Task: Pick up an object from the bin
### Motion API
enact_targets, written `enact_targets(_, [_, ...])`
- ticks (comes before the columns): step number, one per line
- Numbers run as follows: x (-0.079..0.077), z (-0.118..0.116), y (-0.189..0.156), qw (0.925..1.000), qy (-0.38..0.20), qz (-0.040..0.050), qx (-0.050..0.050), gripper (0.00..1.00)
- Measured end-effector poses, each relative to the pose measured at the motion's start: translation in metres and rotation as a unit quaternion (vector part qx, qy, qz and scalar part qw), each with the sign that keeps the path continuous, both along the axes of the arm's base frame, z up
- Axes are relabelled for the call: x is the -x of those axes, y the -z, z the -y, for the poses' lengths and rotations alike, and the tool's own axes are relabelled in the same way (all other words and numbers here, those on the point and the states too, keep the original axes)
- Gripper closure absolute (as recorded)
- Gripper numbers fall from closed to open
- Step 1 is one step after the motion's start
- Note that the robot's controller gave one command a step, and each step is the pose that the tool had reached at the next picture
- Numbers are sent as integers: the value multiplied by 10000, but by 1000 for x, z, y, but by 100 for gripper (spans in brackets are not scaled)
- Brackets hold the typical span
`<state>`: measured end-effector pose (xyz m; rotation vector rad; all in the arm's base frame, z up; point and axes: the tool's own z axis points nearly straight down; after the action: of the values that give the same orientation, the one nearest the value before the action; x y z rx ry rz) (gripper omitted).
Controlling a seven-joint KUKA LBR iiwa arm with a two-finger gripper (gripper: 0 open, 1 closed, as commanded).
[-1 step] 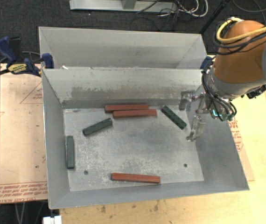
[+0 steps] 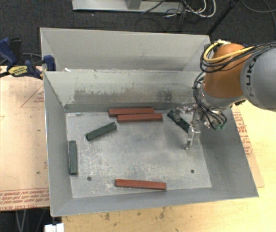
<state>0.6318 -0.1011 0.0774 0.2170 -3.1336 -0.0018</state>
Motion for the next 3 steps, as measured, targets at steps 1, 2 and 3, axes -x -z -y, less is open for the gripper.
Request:
enact_targets(1, [-1, -1, -5, 10000, -9, 19, 2, 100])
enact_targets(2, [-17, -73, -18, 9986, -528, 32, -14, 100])
enact_targets(3, [-16, -69, -18, 9988, -499, 22, -2, 0])
